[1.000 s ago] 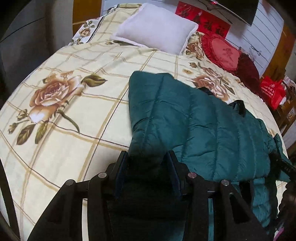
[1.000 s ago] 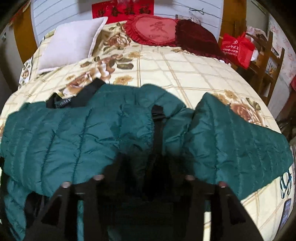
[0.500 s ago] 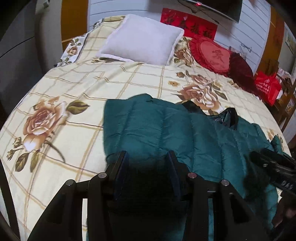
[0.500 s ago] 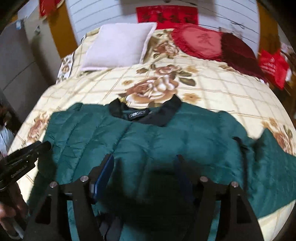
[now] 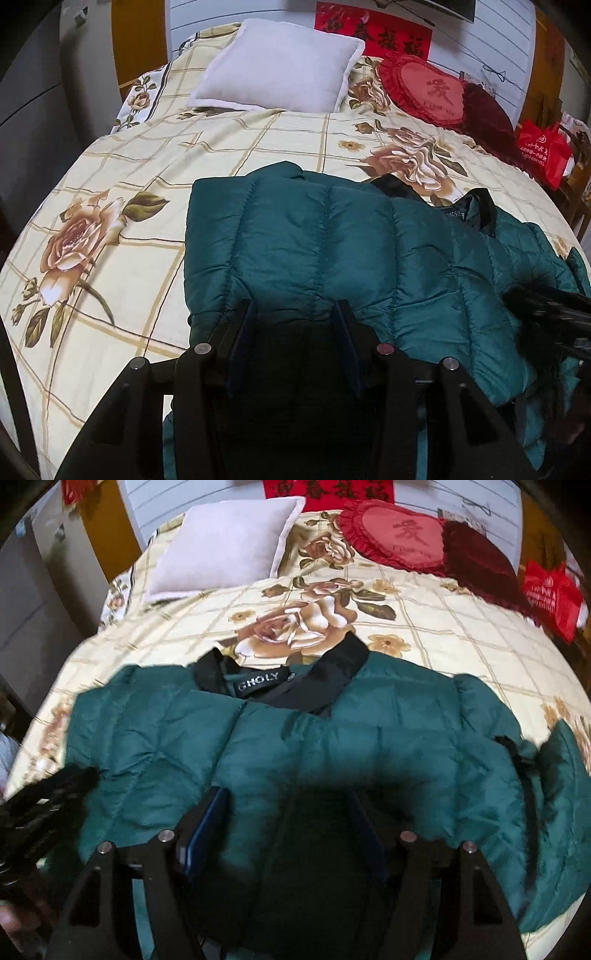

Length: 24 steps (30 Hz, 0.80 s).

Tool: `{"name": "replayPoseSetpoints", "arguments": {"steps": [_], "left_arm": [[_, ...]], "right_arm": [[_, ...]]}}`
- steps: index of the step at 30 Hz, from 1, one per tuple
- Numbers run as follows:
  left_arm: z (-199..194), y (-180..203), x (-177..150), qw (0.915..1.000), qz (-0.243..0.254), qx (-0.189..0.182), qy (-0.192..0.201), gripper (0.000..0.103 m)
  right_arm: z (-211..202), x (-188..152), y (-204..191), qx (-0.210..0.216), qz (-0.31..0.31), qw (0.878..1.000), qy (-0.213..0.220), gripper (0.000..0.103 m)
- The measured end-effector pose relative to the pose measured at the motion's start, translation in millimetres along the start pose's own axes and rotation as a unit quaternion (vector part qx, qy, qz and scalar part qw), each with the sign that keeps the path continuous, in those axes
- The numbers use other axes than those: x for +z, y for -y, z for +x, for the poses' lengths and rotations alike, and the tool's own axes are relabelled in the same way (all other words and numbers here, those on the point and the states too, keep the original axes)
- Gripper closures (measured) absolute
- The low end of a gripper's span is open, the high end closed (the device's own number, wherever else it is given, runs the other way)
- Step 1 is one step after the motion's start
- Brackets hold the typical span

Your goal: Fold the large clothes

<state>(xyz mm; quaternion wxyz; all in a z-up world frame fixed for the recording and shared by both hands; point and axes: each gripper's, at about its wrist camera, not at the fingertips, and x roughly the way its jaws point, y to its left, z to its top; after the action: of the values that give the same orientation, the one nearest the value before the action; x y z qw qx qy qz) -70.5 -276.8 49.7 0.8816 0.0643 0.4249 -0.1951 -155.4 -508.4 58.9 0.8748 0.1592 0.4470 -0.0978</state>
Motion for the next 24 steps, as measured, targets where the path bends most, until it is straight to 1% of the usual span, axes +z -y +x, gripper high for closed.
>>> {"name": "replayPoseSetpoints", "arguments": {"steps": [4, 6, 7, 8, 9, 10, 12, 15, 17, 21, 24], "left_arm": [[0.4, -1.0, -2.6, 1.0, -0.002, -0.003, 0.005, 0.077], [0.6, -0.2, -3.4, 1.0, -0.002, -0.003, 0.006, 0.077], [0.6, -0.3, -3.6, 1.0, -0.002, -0.002, 0.006, 0.077], [0.6, 0.1, -4.3, 1.0, -0.001, -0.001, 0.008, 0.077], [0.7, 0.3, -4.7, 1.0, 0.0, 0.0, 0.009, 0.077], [0.9, 1.1, -5.1, 0.9999, 0.001, 0.002, 0.01, 0.076], [1.3, 3.4, -6.0, 0.9999, 0.007, 0.006, 0.013, 0.076], [-1.9, 6.9, -6.4, 0.9997, 0.014, 0.016, 0.014, 0.076], [-6.8, 6.4, -5.8, 0.9998, 0.011, 0.015, 0.012, 0.076], [-22.2, 8.4, -5.7, 0.9998, -0.004, -0.007, 0.017, 0.076], [-35.0, 21.5, -5.4, 0.9994, 0.006, -0.025, 0.025, 0.076]], "right_arm": [[-33.9, -12.7, 26.1, -0.019, 0.005, 1.0, 0.02, 0.031], [-40.2, -21.1, 41.5, -0.038, 0.011, 0.999, 0.02, 0.032], [-37.7, -25.3, 51.4, -0.049, 0.014, 0.999, 0.012, 0.034], [-33.0, -28.5, 58.8, -0.053, 0.019, 0.998, 0.003, 0.04], [-28.1, -31.3, 64.5, -0.054, 0.026, 0.998, -0.004, 0.043], [-19.7, -35.7, 71.4, -0.046, 0.035, 0.998, -0.012, 0.045], [-17.1, -40.6, 72.5, -0.046, 0.033, 0.998, 0.003, 0.045], [-22.5, -40.8, 60.2, -0.067, 0.006, 0.998, -0.003, 0.045], [-34.1, -41.4, 55.9, -0.065, 0.002, 0.998, -0.001, 0.045], [-55.7, -44.7, 53.2, -0.055, 0.007, 0.998, 0.012, 0.044], [-61.6, -46.9, 51.4, -0.052, 0.012, 0.999, 0.01, 0.039]]}}
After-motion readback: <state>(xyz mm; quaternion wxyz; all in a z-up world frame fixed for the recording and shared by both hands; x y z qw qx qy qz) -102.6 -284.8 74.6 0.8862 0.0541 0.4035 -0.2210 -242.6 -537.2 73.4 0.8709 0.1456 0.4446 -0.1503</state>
